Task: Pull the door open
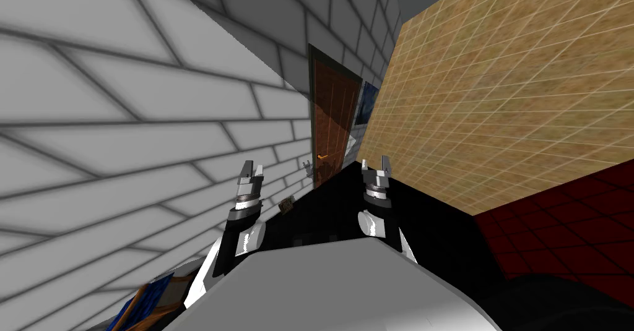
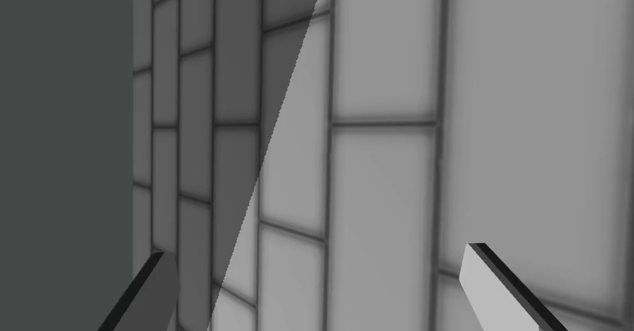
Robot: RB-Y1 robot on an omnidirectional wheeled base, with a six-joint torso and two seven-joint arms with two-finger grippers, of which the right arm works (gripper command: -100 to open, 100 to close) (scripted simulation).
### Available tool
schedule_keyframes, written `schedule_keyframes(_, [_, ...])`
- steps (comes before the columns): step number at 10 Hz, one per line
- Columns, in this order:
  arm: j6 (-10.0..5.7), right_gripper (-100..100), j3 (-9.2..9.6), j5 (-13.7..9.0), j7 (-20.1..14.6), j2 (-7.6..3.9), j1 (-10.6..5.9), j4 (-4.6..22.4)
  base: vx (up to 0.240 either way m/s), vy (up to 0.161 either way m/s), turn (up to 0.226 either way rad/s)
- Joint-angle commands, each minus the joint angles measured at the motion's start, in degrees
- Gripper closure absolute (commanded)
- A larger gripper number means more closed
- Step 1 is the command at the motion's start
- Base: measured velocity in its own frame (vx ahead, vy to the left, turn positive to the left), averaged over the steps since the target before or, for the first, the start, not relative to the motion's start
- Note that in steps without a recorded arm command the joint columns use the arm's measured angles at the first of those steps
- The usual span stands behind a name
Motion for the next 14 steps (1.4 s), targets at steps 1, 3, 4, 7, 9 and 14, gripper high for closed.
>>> schedule_keyframes(1, [-0.43,-100,0.12,0.0,-0.3,-0.63,-0.5,1.9,0.002,-0.1,0.072])
schedule_keyframes(3, [-0.9,-100,0.26,0.0,-0.6,-1.29,-1.04,4.1,0.099,-0.005,0.095])
schedule_keyframes(4, [-1.2,-100,0.35,0.0,-0.9,-1.7,-1.39,5.5,0.089,0.004,0.078])
schedule_keyframes(7, [-2.29,-100,0.66,-0.1,-1.7,-3.12,-2.66,10.5,0.087,-0.022,0.098])
schedule_keyframes(9, [-3.14,-100,0.91,-0.1,-2.3,-4.2,-3.66,14.3,0.104,-0.051,0.123])
schedule_keyframes(14, [-4.64,-100,1.34,-0.1,-3.4,-6.01,-5.41,21.3,0.063,-0.036,0.098])
